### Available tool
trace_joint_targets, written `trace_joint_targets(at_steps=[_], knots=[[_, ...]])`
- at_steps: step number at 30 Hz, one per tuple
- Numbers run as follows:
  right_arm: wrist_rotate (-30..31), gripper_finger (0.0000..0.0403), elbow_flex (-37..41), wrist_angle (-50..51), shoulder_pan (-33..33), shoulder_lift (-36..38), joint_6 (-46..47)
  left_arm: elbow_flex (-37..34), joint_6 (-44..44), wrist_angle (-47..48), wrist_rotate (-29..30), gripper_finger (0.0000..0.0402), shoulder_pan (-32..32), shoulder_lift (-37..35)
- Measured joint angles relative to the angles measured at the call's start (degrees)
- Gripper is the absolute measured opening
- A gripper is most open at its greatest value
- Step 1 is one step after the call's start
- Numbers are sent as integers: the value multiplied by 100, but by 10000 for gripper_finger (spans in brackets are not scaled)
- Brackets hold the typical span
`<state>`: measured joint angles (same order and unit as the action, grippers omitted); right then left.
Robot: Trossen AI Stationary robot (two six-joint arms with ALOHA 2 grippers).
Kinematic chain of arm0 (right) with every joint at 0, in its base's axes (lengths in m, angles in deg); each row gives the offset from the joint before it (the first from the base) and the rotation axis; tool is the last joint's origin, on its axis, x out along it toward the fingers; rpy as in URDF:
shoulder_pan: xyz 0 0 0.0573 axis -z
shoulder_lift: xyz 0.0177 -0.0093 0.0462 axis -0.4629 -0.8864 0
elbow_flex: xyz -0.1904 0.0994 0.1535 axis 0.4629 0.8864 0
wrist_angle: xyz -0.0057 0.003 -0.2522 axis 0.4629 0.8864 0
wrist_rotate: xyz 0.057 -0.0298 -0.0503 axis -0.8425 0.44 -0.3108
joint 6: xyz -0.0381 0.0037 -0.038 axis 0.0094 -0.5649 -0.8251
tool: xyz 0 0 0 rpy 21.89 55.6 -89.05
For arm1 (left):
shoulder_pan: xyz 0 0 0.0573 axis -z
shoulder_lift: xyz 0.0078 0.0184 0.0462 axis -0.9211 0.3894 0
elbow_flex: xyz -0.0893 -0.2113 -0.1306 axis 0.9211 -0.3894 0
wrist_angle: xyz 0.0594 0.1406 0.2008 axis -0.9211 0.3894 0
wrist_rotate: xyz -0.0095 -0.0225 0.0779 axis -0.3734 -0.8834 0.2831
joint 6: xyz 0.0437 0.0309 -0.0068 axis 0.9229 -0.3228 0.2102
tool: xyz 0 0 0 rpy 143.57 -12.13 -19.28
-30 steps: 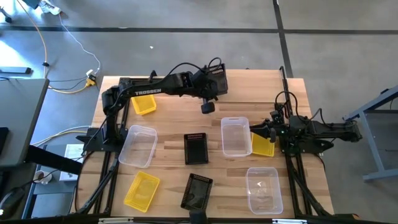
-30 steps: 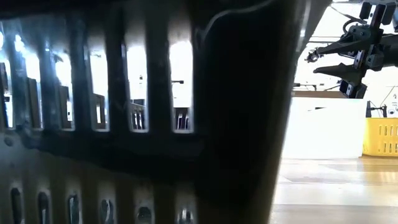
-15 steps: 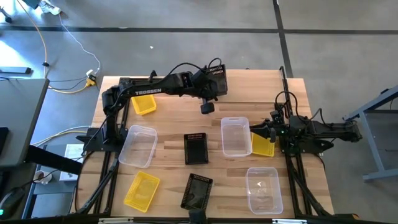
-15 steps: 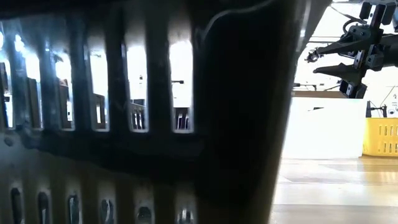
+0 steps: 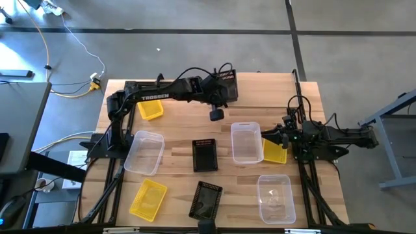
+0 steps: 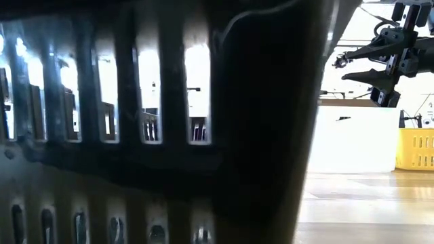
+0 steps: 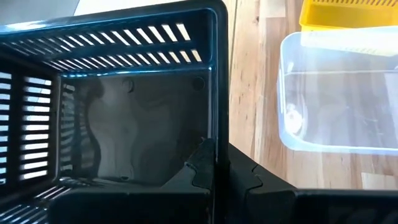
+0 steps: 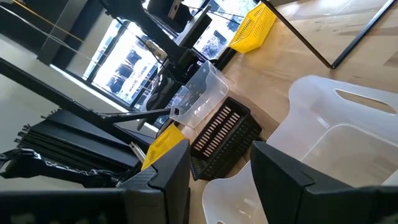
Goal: Stack baskets on shelf by color
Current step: Put the top black bin on the shelf
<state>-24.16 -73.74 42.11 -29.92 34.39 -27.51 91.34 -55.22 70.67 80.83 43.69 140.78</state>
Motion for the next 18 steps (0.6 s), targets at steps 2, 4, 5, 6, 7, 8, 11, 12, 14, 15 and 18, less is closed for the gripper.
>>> trace_joint_targets(at_steps=[2,4,5,6,7,8,11,12,14,15,18], knots=[[0,153,-2,0,0,0,0,0,2,2,2,0,-2,0],[0,153,0,0,0,2,0,0,2,-8,17,0,-2,0],[0,153,-1,0,0,1,0,0,2,-10,27,1,-4,0],[0,153,0,0,-1,1,0,0,2,-13,70,3,-3,0],[0,153,0,0,-1,1,0,0,3,-13,139,5,-2,0],[0,153,0,0,-2,1,0,0,3,-13,209,8,-2,0],[0,153,0,0,-2,2,0,0,2,-13,256,16,-2,0],[0,153,0,0,0,2,0,0,4,-13,256,18,-2,0],[0,153,0,0,-1,2,0,0,4,-14,256,22,-2,0],[0,153,0,0,0,2,0,0,3,-14,257,23,-2,0],[0,153,0,0,-2,2,0,0,54,-15,260,27,-3,0]])
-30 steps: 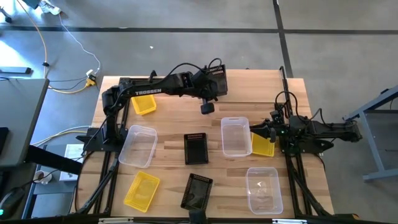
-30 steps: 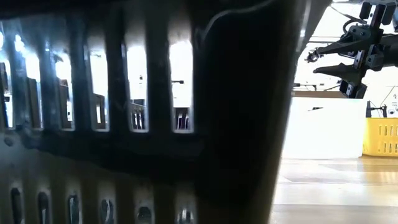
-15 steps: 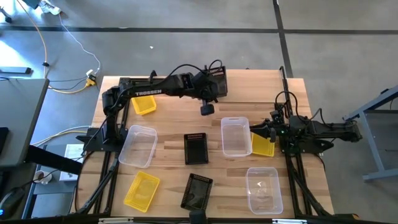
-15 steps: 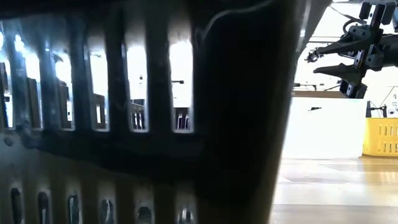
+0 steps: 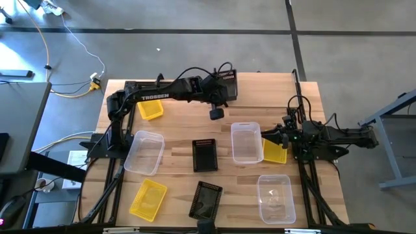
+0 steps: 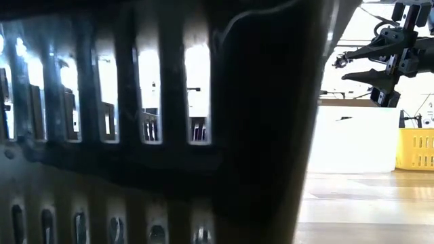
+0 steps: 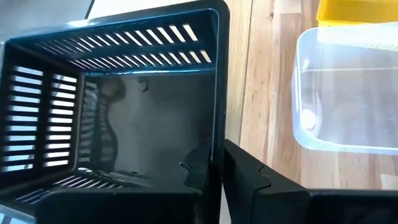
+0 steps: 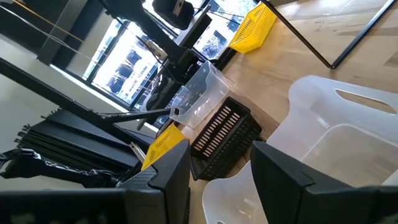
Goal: Stack baskets on shelf by color
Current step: Put the top black bin on the shelf
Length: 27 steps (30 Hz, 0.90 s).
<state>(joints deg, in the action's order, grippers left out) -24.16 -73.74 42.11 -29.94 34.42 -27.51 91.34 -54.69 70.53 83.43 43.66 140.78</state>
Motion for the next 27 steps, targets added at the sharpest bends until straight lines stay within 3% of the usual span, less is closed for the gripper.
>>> trace_joint_targets(at_steps=[17,27], knots=[[0,153,0,0,1,0,0,0,47,-7,97,93,1,0],[0,153,0,0,1,0,-1,-3,-124,-136,192,88,82,0]])
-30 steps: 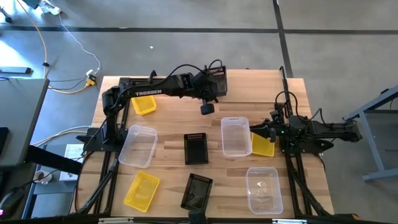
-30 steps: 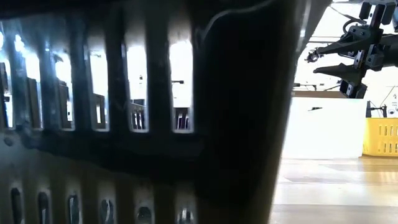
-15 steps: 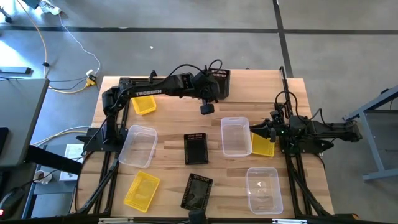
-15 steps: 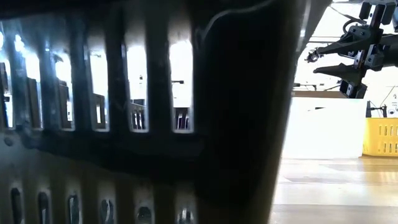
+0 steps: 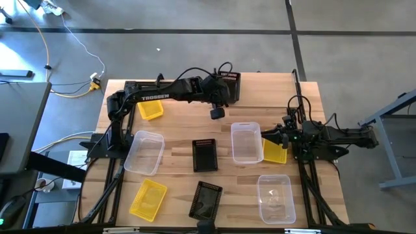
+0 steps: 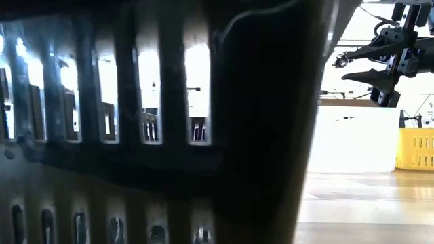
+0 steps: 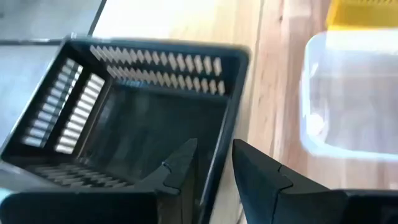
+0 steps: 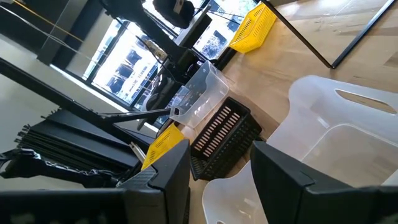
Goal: Stack baskets on shelf by color
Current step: Put the top black bin on the shelf
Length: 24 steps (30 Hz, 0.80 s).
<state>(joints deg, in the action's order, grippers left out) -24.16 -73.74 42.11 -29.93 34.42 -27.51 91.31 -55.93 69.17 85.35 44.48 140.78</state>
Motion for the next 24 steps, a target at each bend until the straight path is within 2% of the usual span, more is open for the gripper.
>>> trace_joint_targets(at_steps=[5,14,24], knots=[[0,153,0,0,-1,0,2,1,-226,-513,-83,86,73,0],[0,153,0,-14,-2,0,316,19,-249,-535,59,86,293,-49],[17,153,0,-1076,14,0,299,1017,-401,555,519,86,515,-295]])
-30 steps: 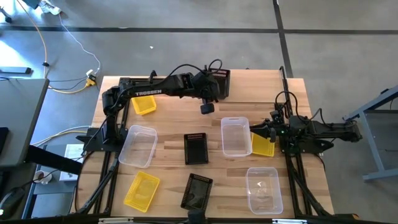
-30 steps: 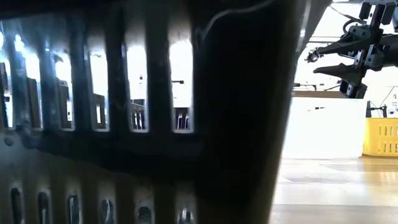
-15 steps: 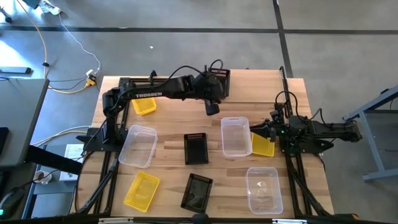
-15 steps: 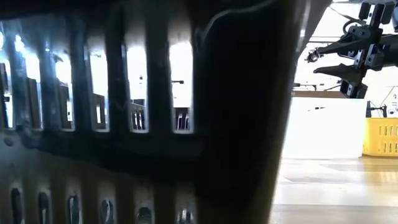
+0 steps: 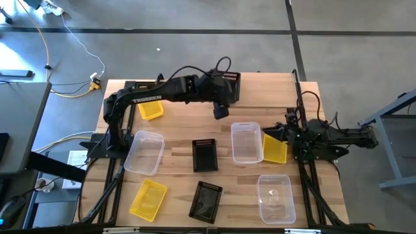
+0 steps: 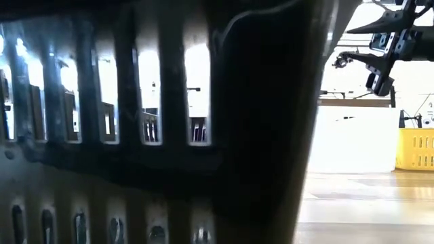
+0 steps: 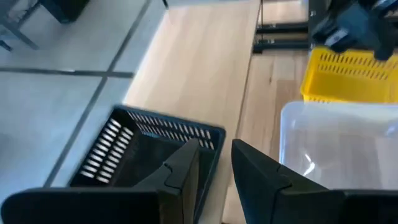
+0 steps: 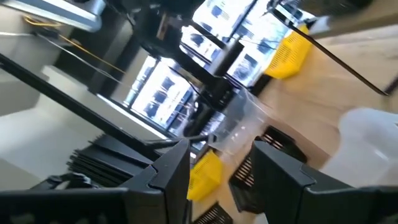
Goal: Stack baskets on shelf by color
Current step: Put the top black bin on the shelf, then put the top right transparent bin on the shelf
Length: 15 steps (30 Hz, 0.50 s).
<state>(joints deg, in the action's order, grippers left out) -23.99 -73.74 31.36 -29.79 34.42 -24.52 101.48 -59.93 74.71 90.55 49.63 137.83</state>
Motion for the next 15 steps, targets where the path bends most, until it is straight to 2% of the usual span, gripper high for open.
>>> trace_joint_targets(at_steps=[2,8,15], knots=[[-6,153,0,-112,-1,0,1,152,-94,360,-31,86,32,-156],[-26,153,-37,-508,-1,-84,-186,258,-176,628,-52,86,219,-712],[-74,153,-868,-213,-1,-643,-952,256,-582,1415,-4,86,315,-1275]])
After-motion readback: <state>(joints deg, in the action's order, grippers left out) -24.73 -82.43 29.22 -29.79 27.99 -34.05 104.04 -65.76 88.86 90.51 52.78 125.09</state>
